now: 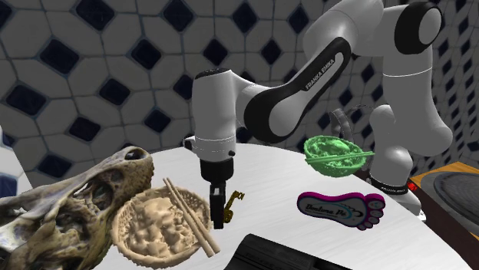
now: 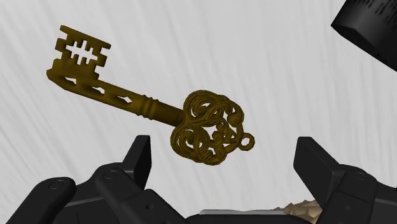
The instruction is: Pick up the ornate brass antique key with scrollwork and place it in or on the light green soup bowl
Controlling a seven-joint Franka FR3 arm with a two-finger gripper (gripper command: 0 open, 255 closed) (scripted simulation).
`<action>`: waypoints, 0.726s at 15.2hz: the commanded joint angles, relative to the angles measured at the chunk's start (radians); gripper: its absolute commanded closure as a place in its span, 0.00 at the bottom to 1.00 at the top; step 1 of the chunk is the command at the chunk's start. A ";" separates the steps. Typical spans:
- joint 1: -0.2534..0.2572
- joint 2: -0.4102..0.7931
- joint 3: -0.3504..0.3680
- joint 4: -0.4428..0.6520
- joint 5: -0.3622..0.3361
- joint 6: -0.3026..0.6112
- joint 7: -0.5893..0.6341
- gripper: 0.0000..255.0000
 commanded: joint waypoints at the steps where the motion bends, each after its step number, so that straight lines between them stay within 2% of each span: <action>1: -0.002 0.010 -0.004 -0.006 -0.002 0.008 0.002 0.00; 6: -0.003 0.011 -0.004 -0.005 -0.002 0.008 0.002 0.00; 7: -0.003 0.012 -0.004 -0.005 -0.003 0.010 0.001 1.00; 11: -0.004 0.014 -0.005 -0.002 -0.003 0.007 0.000 1.00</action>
